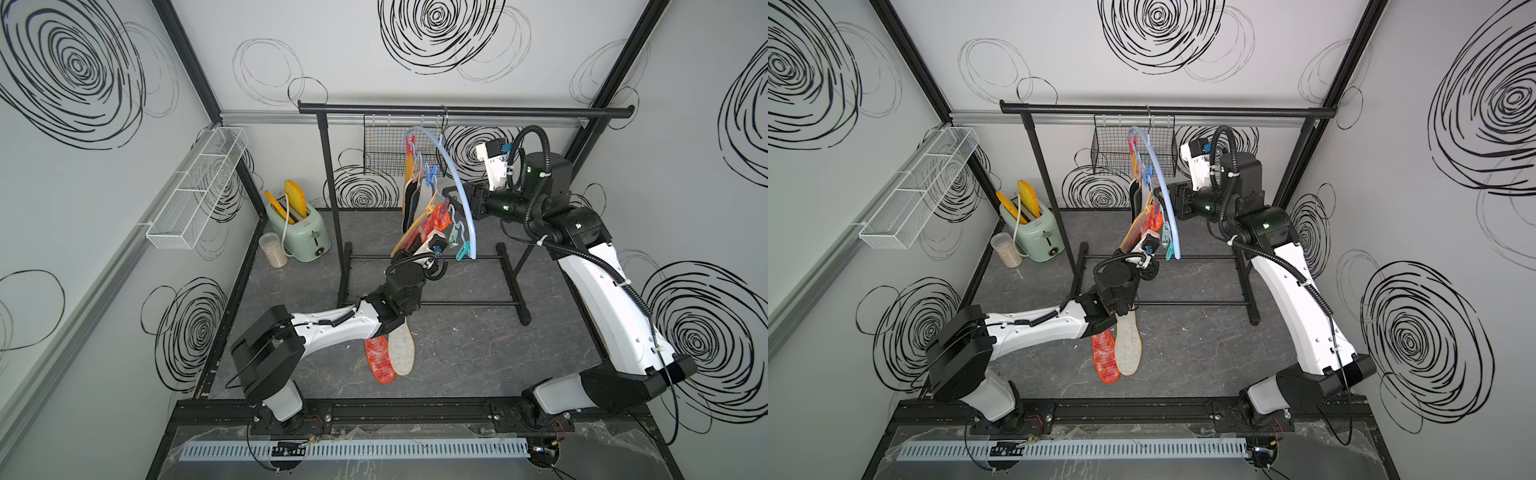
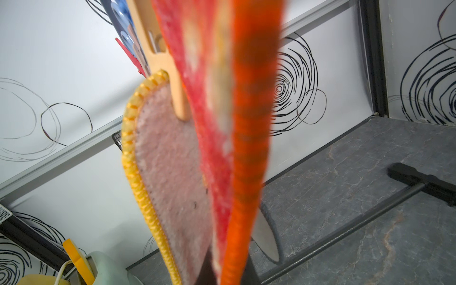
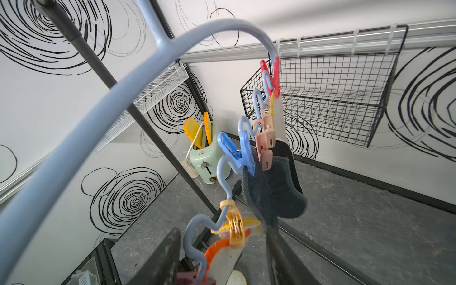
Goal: Take the shoe insoles off the hanger
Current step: Open the clamp at the hanger.
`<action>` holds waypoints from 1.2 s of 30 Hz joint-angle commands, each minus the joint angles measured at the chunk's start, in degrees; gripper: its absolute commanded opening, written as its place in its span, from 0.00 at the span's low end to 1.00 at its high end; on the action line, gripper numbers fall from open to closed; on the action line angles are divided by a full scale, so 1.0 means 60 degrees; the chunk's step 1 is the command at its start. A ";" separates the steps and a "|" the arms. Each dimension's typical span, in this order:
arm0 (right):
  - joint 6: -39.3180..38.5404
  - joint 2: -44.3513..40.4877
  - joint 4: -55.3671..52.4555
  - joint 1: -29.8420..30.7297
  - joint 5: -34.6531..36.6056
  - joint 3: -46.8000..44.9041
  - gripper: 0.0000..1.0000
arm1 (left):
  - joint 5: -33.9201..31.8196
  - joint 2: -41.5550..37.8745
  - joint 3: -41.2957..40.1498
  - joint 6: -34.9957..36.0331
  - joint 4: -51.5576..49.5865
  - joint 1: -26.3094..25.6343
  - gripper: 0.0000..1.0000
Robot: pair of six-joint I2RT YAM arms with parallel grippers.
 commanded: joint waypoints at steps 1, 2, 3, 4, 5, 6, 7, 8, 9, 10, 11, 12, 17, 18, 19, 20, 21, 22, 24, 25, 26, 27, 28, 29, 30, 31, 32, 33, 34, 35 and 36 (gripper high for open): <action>0.0087 -0.0253 -0.0094 -0.0014 -0.0224 0.0086 0.60 | -0.0175 -0.0391 -0.0107 0.0176 0.0436 0.0060 0.00; 0.0085 -0.0285 -0.0057 -0.0024 -0.0292 0.0127 0.60 | -0.0148 -0.0425 -0.0110 0.0170 0.0436 0.0060 0.00; 0.0090 -0.0312 0.0014 -0.0013 -0.0427 0.0119 0.61 | -0.0146 -0.0449 -0.0110 0.0179 0.0436 0.0060 0.00; 0.0148 -0.0330 0.0109 -0.0021 -0.0607 0.0119 0.62 | -0.0146 -0.0476 -0.0103 0.0183 0.0436 0.0060 0.00; 0.0216 -0.0332 0.0177 -0.0017 -0.0782 0.0115 0.63 | -0.0152 -0.0494 -0.0096 0.0198 0.0421 0.0072 0.00; 0.0261 -0.0345 0.0218 -0.0017 -0.0887 0.0115 0.64 | -0.0146 -0.0505 -0.0081 0.0199 0.0396 0.0075 0.00; 0.0299 -0.0344 0.0261 -0.0023 -0.0989 0.0101 0.66 | -0.0146 -0.0523 -0.0081 0.0206 0.0392 0.0075 0.00; 0.0290 -0.0387 0.0345 -0.0013 -0.1074 0.0071 0.67 | -0.0139 -0.0552 -0.0095 0.0228 0.0395 0.0075 0.00; 0.0299 -0.0422 0.0398 -0.0013 -0.1074 0.0037 0.67 | -0.0132 -0.0567 -0.0107 0.0216 0.0393 0.0089 0.00; 0.0295 -0.0456 0.0416 -0.0017 -0.1018 0.0008 0.67 | -0.0104 -0.0582 -0.0121 0.0207 0.0392 0.0101 0.00; 0.0295 -0.0451 0.0404 -0.0021 -0.0975 0.0015 0.67 | -0.0095 -0.0597 -0.0137 0.0200 0.0392 0.0104 0.00; 0.0277 -0.0449 0.0402 -0.0019 -0.0938 0.0017 0.67 | -0.0089 -0.0597 -0.0140 0.0185 0.0392 0.0116 0.00; 0.0125 -0.0545 0.0380 -0.0013 -0.0865 -0.0037 0.67 | -0.0058 -0.0503 -0.0154 0.0188 0.0366 0.0147 0.00; 0.0083 -0.0588 0.0392 -0.0014 -0.0806 -0.0056 0.67 | -0.0069 -0.0483 -0.0169 0.0210 0.0362 0.0136 0.00; 0.0031 -0.0630 0.0376 -0.0013 -0.0715 -0.0055 0.67 | -0.0098 -0.0467 -0.0196 0.0227 0.0393 0.0148 0.00; -0.0008 -0.0638 0.0336 -0.0014 -0.0615 -0.0050 0.67 | -0.0120 -0.0452 -0.0216 0.0243 0.0417 0.0159 0.00; -0.0035 -0.0639 0.0304 0.0001 -0.0577 -0.0053 0.67 | -0.0142 -0.0450 -0.0241 0.0257 0.0421 0.0163 0.00; -0.0069 -0.0639 0.0277 0.0000 -0.0569 -0.0055 0.67 | -0.0146 -0.0463 -0.0266 0.0269 0.0424 0.0181 0.00; -0.0117 -0.0639 0.0185 0.0044 -0.0490 -0.0076 0.67 | -0.0186 -0.0480 -0.0314 0.0330 0.0457 0.0186 0.00; -0.0177 -0.0652 0.0138 0.0091 -0.0432 -0.0081 0.67 | -0.0218 -0.0505 -0.0347 0.0381 0.0479 0.0185 0.00; -0.0271 -0.0664 0.0086 0.0133 -0.0363 -0.0093 0.67 | -0.0230 -0.0531 -0.0366 0.0428 0.0502 0.0192 0.00; -0.0347 -0.0690 0.0055 0.0172 -0.0261 -0.0106 0.67 | -0.0254 -0.0538 -0.0374 0.0475 0.0516 0.0192 0.00; -0.0408 -0.0723 0.0055 0.0204 -0.0186 -0.0124 0.67 | -0.0284 -0.0553 -0.0374 0.0565 0.0523 0.0192 0.00; -0.0479 -0.0734 0.0046 0.0240 -0.0125 -0.0156 0.67 | -0.0326 -0.0553 -0.0374 0.0624 0.0549 0.0192 0.00; -0.0540 -0.0741 0.0025 0.0269 -0.0090 -0.0159 0.68 | -0.0362 -0.0564 -0.0374 0.0709 0.0564 0.0192 0.00; -0.0616 -0.0731 0.0025 0.0341 -0.0093 -0.0162 0.68 | -0.0390 -0.0564 -0.0374 0.0796 0.0580 0.0191 0.00; -0.0675 -0.0708 0.0021 0.0402 -0.0085 -0.0172 0.68 | -0.0413 -0.0567 -0.0360 0.0854 0.0596 0.0179 0.00; -0.0728 -0.0678 0.0035 0.0471 -0.0099 -0.0174 0.69 | -0.0451 -0.0580 -0.0359 0.0886 0.0611 0.0178 0.00; -0.0750 -0.0621 0.0030 0.0530 -0.0113 -0.0153 0.69 | -0.0440 -0.0604 -0.0351 0.0915 0.0611 0.0178 0.00; -0.0778 -0.0574 0.0027 0.0577 -0.0140 -0.0109 0.69 | -0.0432 -0.0619 -0.0348 0.0930 0.0611 0.0178 0.00; -0.0794 -0.0542 0.0023 0.0605 -0.0190 -0.0085 0.69 | -0.0437 -0.0626 -0.0351 0.0945 0.0611 0.0192 0.00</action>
